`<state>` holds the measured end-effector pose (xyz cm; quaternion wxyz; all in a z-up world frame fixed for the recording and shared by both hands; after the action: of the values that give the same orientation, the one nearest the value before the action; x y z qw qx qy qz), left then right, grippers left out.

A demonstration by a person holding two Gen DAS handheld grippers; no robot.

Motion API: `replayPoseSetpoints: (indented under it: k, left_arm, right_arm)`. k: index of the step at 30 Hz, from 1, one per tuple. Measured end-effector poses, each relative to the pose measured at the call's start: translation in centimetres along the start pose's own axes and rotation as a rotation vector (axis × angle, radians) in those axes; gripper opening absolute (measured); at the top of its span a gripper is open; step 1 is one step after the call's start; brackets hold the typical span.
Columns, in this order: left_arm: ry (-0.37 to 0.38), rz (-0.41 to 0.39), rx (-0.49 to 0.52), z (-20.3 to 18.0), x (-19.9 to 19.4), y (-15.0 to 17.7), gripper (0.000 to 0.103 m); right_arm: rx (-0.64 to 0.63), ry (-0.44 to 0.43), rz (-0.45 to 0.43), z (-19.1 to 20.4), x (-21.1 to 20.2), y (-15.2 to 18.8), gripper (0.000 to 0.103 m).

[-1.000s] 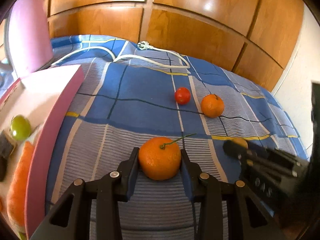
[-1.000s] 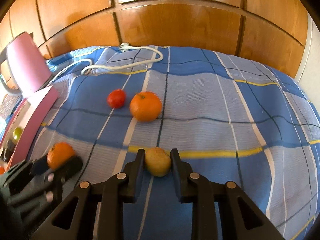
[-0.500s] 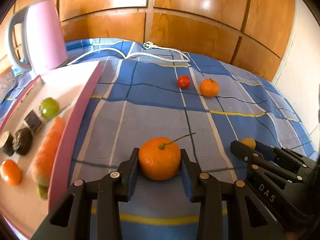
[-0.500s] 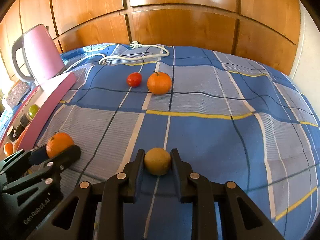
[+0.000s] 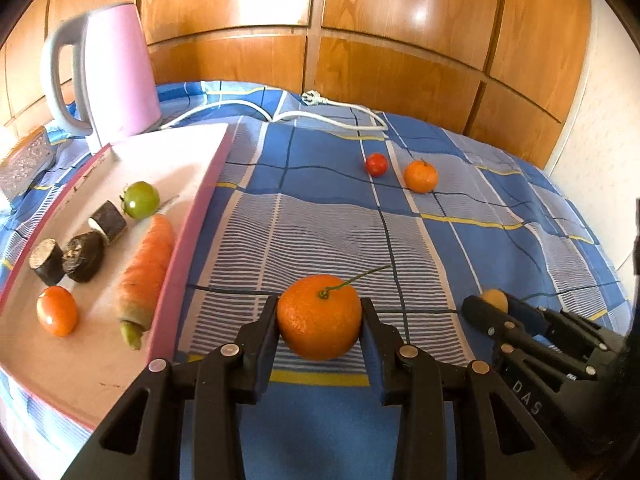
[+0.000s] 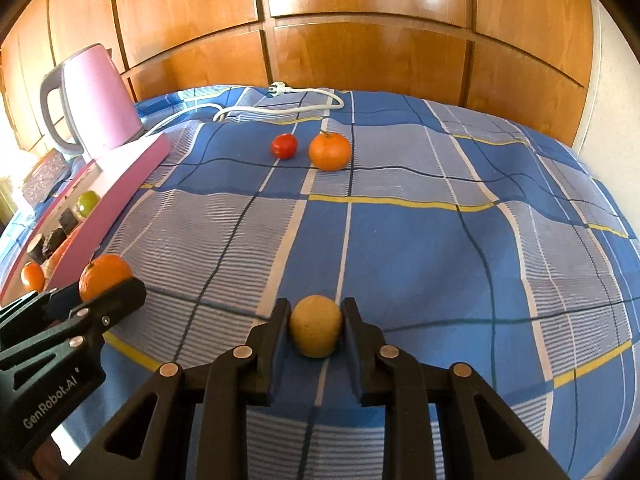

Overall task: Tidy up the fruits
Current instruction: 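Lift the orange and yellow fruit and carry them toward the tray, then lower the orange with left gripper while right lowers yellow fruit into tray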

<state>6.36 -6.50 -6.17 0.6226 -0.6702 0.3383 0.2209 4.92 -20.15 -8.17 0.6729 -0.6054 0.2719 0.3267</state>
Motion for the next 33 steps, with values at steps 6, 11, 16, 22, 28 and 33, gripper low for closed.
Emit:
replayPoseSetpoints:
  k: [6,11,16,22,28,33]
  left_arm:
    - [-0.002,-0.031,-0.003,0.3,-1.3,-0.1,0.038]
    - [-0.003,-0.044,-0.01,0.6,-1.9,-0.2,0.038]
    - [-0.011,-0.057,-0.016,0.8,-2.5,-0.3,0.038]
    - [-0.026,-0.078,-0.034,1.6,-3.4,-0.6,0.038]
    - [-0.053,-0.092,-0.067,3.1,-4.1,-0.9,0.038]
    - [-0.072,-0.103,-0.08,4.0,-4.6,-1.2,0.038]
  right_arm:
    - [-0.013,-0.028,0.002,1.1,-0.7,0.5,0.026]
    - [-0.026,-0.046,-0.007,1.9,-1.3,0.5,0.026]
    - [-0.034,-0.067,-0.023,2.6,-2.0,0.1,0.026]
    - [-0.033,-0.095,-0.029,3.2,-2.4,-0.2,0.026]
    - [-0.051,-0.128,-0.036,4.4,-2.8,-0.7,0.026]
    - [-0.071,-0.161,-0.043,5.8,-3.1,-1.3,0.026]
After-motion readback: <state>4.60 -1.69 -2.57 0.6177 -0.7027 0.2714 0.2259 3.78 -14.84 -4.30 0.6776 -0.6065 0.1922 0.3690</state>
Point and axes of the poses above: each gripper's, at about its wrist camera, not at the fingertips, and x roughly the way its jaws point, z to its left, y to its underside, the point moved 3 cm from there along x, roughly the way its jaws point, and after that the axes turned 2 degrees about y, right-handed, at the moved point
